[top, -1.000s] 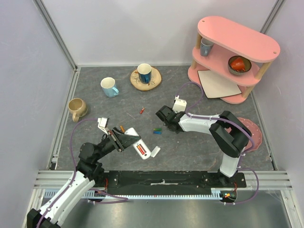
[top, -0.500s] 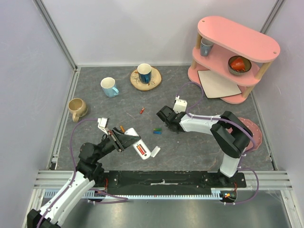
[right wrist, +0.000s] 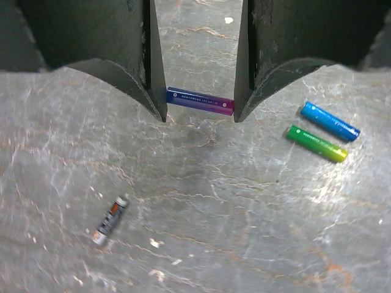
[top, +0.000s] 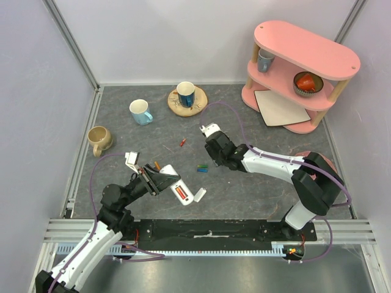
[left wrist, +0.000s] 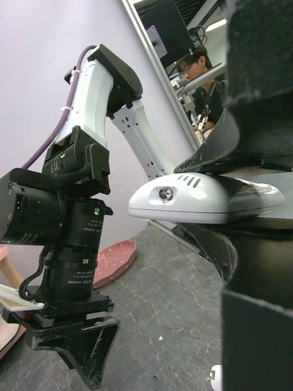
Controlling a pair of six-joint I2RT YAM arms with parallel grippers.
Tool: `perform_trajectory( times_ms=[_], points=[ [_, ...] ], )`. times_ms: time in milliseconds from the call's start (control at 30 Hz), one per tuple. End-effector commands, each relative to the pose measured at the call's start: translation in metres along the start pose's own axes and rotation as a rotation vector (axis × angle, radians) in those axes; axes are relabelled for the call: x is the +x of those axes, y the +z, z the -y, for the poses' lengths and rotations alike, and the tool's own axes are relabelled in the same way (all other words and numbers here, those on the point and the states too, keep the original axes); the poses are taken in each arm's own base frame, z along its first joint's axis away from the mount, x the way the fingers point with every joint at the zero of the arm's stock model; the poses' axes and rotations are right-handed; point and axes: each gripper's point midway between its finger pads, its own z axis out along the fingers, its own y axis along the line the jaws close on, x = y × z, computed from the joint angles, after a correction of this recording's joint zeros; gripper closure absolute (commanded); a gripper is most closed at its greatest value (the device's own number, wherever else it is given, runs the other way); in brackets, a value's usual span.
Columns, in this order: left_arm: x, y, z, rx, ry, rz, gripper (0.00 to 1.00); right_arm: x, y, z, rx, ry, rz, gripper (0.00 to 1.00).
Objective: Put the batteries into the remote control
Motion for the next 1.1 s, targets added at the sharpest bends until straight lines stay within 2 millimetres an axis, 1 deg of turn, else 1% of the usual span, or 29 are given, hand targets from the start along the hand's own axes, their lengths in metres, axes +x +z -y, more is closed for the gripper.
perform_trajectory(
  times_ms=[0, 33, 100, 133, 200, 367, 533, 633, 667, 767, 867, 933, 1033, 1067],
  points=[
    [0.027, -0.014, -0.064, -0.122, -0.062, -0.02, 0.98, -0.005, 0.001, -0.011, -0.141, -0.255, 0.05, 0.76],
    [0.027, -0.013, -0.063, -0.121, -0.061, -0.02, 0.98, -0.004, 0.004, -0.013, -0.156, -0.257, 0.054, 0.76],
    [0.027, -0.013, -0.063, -0.119, -0.061, -0.02, 0.98, 0.01, 0.01, -0.016, -0.168, -0.265, 0.032, 0.75],
    [0.027, -0.013, -0.062, -0.119, -0.061, -0.02, 0.98, 0.011, 0.013, -0.019, -0.181, -0.27, 0.037, 0.75],
    [0.027, -0.013, -0.061, -0.115, -0.06, -0.024, 0.98, 0.022, 0.019, -0.02, -0.189, -0.294, 0.018, 0.75],
    [0.028, -0.013, -0.063, -0.121, -0.063, -0.025, 0.98, 0.031, 0.029, -0.022, -0.186, -0.282, -0.007, 0.75],
    [0.027, -0.013, -0.064, -0.13, -0.061, -0.025, 0.98, 0.036, 0.032, -0.023, -0.189, -0.23, -0.018, 0.73],
    [0.027, -0.012, -0.063, -0.13, -0.059, -0.03, 0.98, 0.037, 0.031, -0.023, -0.202, -0.214, -0.023, 0.61],
    [0.026, -0.012, -0.062, -0.128, -0.056, -0.028, 0.98, 0.038, 0.031, -0.024, -0.204, -0.211, -0.024, 0.49],
    [0.027, -0.012, -0.063, -0.131, -0.058, -0.029, 0.98, 0.038, 0.029, -0.023, -0.202, -0.196, -0.02, 0.35],
    [0.027, -0.012, -0.063, -0.131, -0.058, -0.029, 0.98, 0.034, 0.027, -0.021, -0.19, -0.18, -0.01, 0.28],
    [0.027, -0.012, -0.063, -0.132, -0.059, -0.031, 0.98, 0.03, 0.026, -0.019, -0.177, -0.161, 0.003, 0.26],
    [0.027, -0.012, -0.063, -0.133, -0.06, -0.033, 0.98, 0.013, 0.017, -0.014, -0.145, -0.101, 0.052, 0.23],
    [0.027, -0.012, -0.063, -0.132, -0.059, -0.031, 0.98, 0.001, 0.009, -0.008, -0.124, -0.066, 0.087, 0.22]
  ],
)
